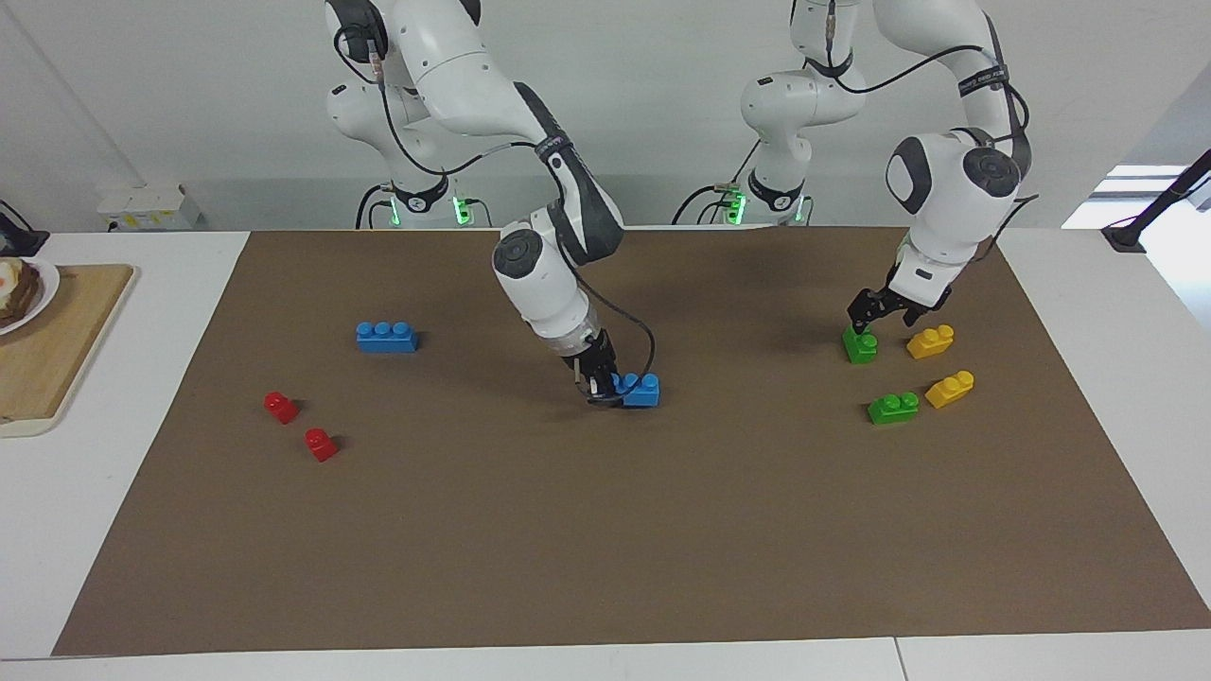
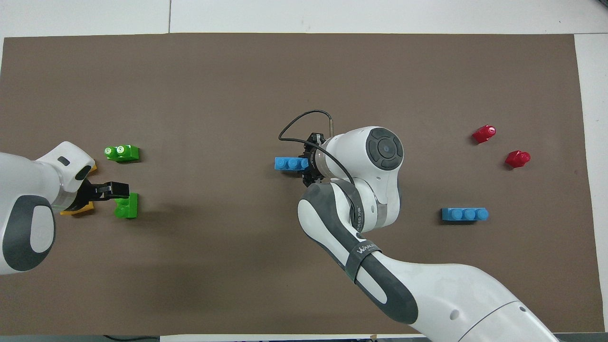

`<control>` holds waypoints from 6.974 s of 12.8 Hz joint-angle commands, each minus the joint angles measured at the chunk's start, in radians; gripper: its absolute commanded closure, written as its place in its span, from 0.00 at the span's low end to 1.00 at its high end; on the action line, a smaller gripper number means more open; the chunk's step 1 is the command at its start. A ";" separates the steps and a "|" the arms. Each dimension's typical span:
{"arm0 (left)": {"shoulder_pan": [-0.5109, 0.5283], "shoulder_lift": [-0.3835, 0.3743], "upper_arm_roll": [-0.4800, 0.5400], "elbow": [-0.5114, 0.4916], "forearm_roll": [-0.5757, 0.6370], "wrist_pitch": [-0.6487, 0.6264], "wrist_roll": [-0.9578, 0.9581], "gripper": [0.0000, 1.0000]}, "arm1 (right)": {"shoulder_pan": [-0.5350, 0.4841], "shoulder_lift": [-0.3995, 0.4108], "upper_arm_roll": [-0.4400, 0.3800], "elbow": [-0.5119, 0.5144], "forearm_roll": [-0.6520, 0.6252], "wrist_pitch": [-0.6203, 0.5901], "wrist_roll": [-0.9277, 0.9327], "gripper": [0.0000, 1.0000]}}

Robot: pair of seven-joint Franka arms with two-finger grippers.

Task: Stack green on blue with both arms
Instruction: 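Grasp the green brick with the left gripper while the right gripper holds, then carry the green brick with the left gripper toward the blue brick, then press the green brick onto the blue brick with the left gripper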

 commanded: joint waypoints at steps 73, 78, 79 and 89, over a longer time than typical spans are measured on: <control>-0.642 0.424 -0.012 0.501 -0.007 -0.055 -2.217 1.00 | 0.030 0.017 0.000 -0.055 0.207 0.090 -0.188 1.00; -0.667 0.418 -0.012 0.494 0.001 -0.048 -2.215 1.00 | 0.030 0.017 0.001 -0.055 0.207 0.090 -0.190 1.00; -0.670 0.416 -0.010 0.492 0.007 -0.048 -2.214 1.00 | 0.030 0.017 0.000 -0.055 0.207 0.090 -0.190 1.00; -0.635 0.392 0.000 0.547 0.042 -0.149 -2.172 0.00 | 0.018 0.017 0.001 -0.057 0.208 0.085 -0.184 0.48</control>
